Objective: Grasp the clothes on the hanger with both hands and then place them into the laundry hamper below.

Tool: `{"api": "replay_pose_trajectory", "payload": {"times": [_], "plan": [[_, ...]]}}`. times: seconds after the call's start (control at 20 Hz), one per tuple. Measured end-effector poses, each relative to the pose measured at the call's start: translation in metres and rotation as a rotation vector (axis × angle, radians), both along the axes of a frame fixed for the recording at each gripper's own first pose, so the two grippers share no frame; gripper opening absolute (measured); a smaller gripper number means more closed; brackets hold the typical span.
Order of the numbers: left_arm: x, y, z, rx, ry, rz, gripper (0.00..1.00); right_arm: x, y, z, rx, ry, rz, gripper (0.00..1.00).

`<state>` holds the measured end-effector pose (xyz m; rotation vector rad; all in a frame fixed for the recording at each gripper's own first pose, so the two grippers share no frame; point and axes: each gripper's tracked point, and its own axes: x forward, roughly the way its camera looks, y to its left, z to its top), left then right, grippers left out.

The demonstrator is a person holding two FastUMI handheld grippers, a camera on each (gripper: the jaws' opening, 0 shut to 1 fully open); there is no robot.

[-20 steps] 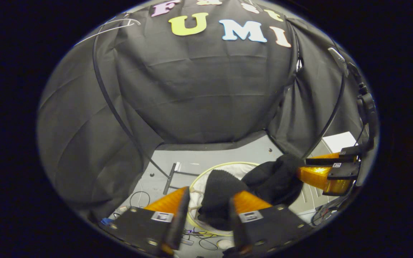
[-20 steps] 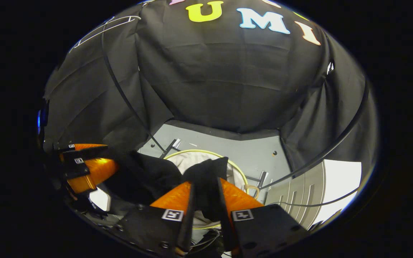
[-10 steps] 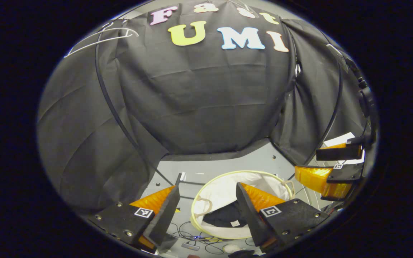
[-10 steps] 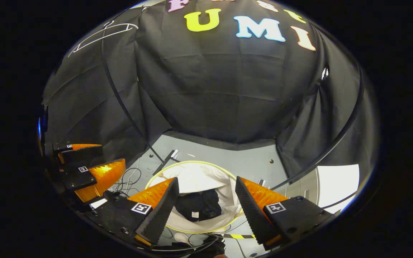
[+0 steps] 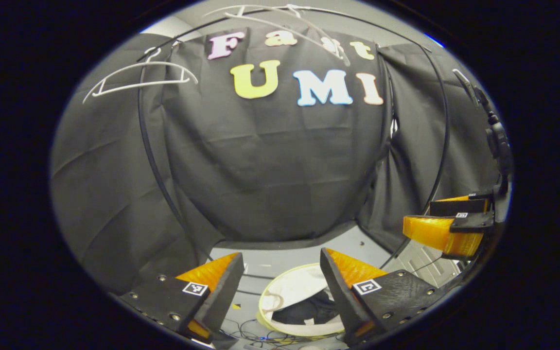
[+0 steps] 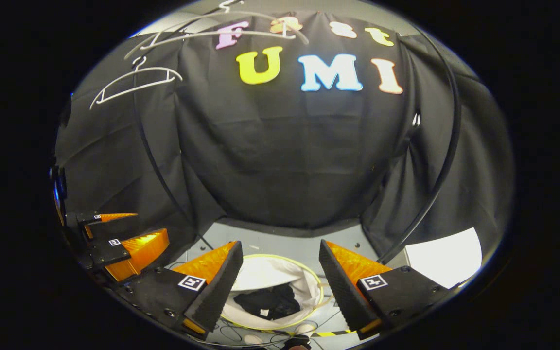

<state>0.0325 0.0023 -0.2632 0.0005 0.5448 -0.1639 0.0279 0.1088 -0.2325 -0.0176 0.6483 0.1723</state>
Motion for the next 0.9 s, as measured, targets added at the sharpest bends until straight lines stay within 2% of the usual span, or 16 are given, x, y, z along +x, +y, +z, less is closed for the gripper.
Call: {"api": "replay_pose_trajectory", "payload": {"times": [0.25, 0.3, 0.35, 0.4, 0.45, 0.6, 0.9], "plan": [[0.007, -0.003, 0.067, -0.029, -0.11, -0.005, 0.93, 0.0, -0.024, 0.061, 0.0, -0.11, -0.037, 0.99], [0.006, -0.001, 0.079, -0.03, -0.132, -0.006, 0.93, 0.0, -0.03, 0.072, -0.006, -0.133, -0.042, 0.95], [0.008, -0.001, 0.091, -0.031, -0.153, -0.003, 0.93, -0.001, -0.034, 0.082, -0.009, -0.154, -0.042, 0.99], [0.009, -0.002, 0.104, -0.031, -0.173, 0.004, 0.93, -0.002, -0.041, 0.093, -0.015, -0.176, -0.047, 0.99], [0.007, -0.003, 0.118, -0.035, -0.193, 0.01, 0.93, -0.005, -0.049, 0.104, -0.021, -0.199, -0.051, 0.95], [0.004, -0.007, 0.157, -0.044, -0.25, 0.023, 0.93, -0.016, -0.068, 0.139, -0.024, -0.273, -0.064, 0.95], [-0.038, -0.025, 0.241, -0.062, -0.366, 0.034, 0.92, -0.047, -0.109, 0.207, -0.033, -0.417, -0.079, 0.95]]}}
